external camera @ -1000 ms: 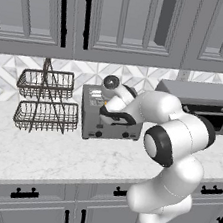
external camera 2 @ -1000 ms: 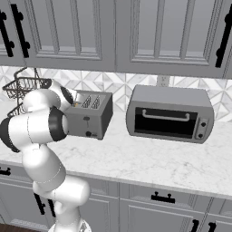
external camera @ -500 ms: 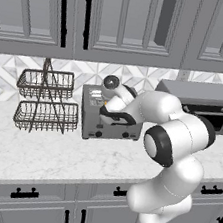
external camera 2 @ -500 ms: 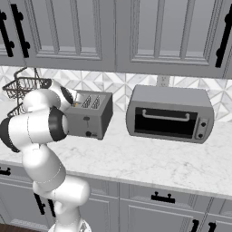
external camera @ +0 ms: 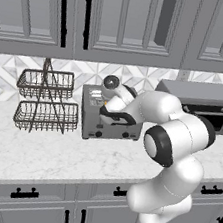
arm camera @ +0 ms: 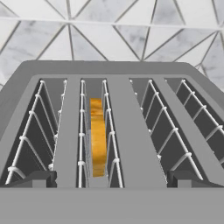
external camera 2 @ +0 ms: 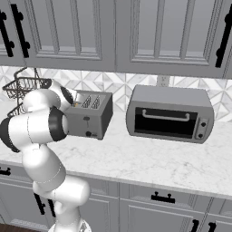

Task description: Start the toaster. Once the lever pops up, take the bread to the plate on the dining counter.

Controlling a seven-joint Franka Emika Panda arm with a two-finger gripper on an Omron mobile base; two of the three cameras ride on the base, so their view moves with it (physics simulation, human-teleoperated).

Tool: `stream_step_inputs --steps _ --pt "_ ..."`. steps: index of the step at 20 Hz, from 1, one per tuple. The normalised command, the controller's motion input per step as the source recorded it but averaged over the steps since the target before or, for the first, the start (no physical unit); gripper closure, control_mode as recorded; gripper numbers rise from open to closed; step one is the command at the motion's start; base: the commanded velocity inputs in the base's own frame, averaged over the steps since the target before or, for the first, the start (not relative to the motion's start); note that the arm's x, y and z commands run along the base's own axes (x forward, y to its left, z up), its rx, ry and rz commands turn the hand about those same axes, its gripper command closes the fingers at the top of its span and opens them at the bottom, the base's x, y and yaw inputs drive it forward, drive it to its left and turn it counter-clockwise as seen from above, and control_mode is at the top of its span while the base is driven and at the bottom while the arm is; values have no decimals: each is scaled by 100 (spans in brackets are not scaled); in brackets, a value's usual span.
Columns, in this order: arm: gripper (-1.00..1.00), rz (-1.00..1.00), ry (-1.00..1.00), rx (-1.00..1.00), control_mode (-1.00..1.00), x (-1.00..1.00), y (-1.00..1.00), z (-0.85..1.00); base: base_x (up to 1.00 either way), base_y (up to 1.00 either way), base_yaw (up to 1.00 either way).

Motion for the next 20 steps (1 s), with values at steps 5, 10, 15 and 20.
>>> stream_step_inputs --steps 5,10,15,20 --pt "-100 0 0 0 -100 0 0 0 0 0 0" --pt "-100 0 0 0 -100 0 0 0 0 0 0" --pt "-100 0 0 0 -100 0 0 0 0 0 0" --pt "-100 0 0 0 -100 0 0 0 0 0 0"
